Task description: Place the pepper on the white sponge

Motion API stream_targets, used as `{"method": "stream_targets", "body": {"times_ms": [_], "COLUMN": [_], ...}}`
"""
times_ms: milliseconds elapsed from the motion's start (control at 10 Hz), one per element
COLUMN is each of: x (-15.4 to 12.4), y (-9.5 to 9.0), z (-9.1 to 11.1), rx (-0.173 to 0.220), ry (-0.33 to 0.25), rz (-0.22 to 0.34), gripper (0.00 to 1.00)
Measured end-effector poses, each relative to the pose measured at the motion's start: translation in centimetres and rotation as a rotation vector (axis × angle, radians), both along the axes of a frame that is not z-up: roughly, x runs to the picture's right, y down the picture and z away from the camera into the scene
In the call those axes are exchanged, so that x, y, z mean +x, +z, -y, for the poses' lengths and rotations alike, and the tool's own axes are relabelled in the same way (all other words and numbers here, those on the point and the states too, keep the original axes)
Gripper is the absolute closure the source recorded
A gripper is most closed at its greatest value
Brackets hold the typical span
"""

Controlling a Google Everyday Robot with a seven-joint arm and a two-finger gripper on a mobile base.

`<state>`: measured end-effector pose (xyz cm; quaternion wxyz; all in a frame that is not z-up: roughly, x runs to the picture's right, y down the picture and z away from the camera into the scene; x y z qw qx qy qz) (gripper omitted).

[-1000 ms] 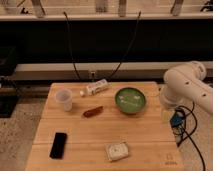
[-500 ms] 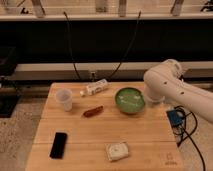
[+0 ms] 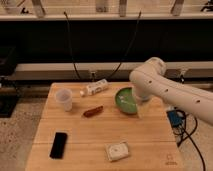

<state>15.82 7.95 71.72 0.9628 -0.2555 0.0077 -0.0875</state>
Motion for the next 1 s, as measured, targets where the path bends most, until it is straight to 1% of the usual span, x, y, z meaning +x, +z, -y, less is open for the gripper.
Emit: {"method": "stream_targets", "body": {"times_ms": [200,400,500,800,1000], "x": [-1.5,-2.9,-3.2,-5.8,-6.2], "y": [0.6,1.2,1.4,2.7,3.2], "z": [0.7,1.2,1.3,1.7,1.8], "rx": [0.004,0.009,0.009,0.015,0.015], "ry": [-0.05,-0.084,-0.102,-0.174,-0.206], "rz": [0.019,0.036,0.037,0.069,0.08], "gripper": [0.2,0.2,0.2,0.2,0.2]}}
